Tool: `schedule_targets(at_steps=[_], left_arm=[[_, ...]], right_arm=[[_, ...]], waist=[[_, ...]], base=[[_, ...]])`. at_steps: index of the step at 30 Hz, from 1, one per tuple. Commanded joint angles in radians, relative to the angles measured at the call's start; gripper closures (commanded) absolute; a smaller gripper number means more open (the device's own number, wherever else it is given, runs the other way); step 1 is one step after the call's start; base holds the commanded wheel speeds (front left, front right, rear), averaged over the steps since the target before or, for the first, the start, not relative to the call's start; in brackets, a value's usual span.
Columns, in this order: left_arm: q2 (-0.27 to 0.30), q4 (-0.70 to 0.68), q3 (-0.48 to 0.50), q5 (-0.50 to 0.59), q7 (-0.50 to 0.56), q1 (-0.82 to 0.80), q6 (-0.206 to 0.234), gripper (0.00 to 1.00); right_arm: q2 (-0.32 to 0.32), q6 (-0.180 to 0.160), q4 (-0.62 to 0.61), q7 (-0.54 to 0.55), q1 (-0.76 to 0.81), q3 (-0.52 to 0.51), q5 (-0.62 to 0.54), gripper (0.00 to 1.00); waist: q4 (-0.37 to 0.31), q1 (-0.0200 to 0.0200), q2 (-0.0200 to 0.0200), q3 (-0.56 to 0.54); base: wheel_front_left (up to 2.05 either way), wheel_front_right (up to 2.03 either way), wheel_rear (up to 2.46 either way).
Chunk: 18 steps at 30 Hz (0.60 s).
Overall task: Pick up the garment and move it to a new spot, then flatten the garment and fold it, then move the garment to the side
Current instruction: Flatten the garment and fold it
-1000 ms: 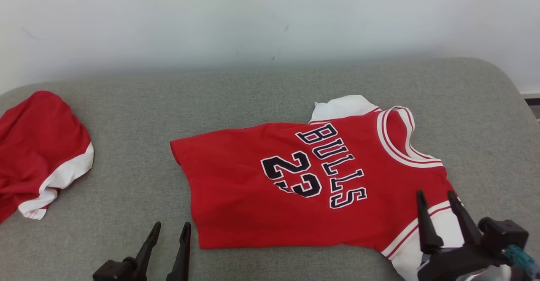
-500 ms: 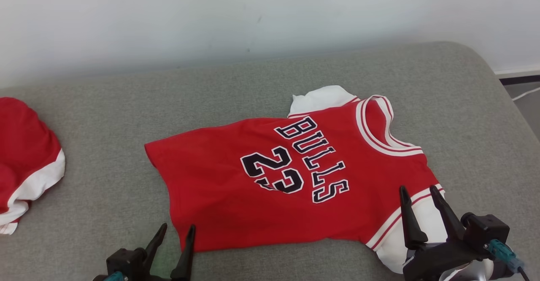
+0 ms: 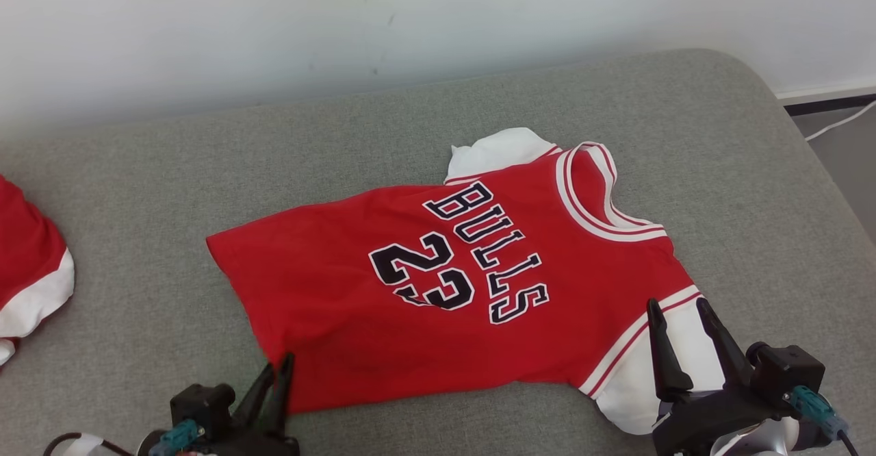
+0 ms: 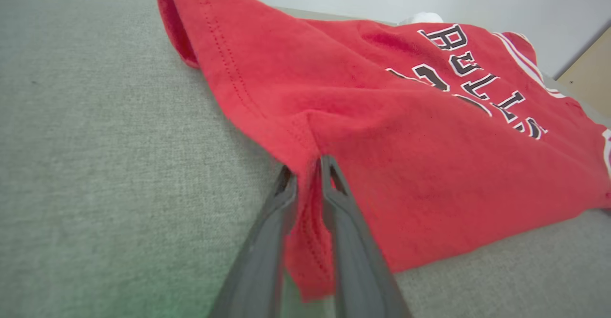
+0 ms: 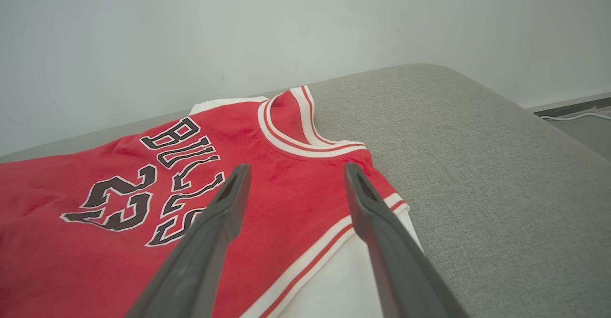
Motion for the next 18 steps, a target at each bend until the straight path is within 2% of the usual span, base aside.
schedule_targets(at_steps=[1, 9, 18], left_arm=[[0.004, -0.016, -0.001, -0.003, -0.004, -0.012, 0.000, 1.00], [0.008, -0.145, -0.017, 0.011, -0.004, 0.030, 0.000, 1.00], [0.029, -0.369, -0.066, 0.051, 0.017, 0.143, 0.003, 1.00]], right_arm=[[-0.004, 0.000, 0.001, -0.006, -0.003, -0.004, -0.002, 0.00], [0.002, 0.000, 0.020, -0.016, 0.009, -0.003, 0.000, 0.00], [0.008, 0.000, 0.052, -0.032, 0.022, -0.007, 0.009, 0.00]], waist=[[0.005, 0.0000, 0.0000, -0.001], [0.041, 0.0000, 0.0000, -0.019], [0.097, 0.0000, 0.0000, -0.053]], base=[[0.00, 0.00, 0.00], [0.00, 0.00, 0.00], [0.00, 0.00, 0.00]])
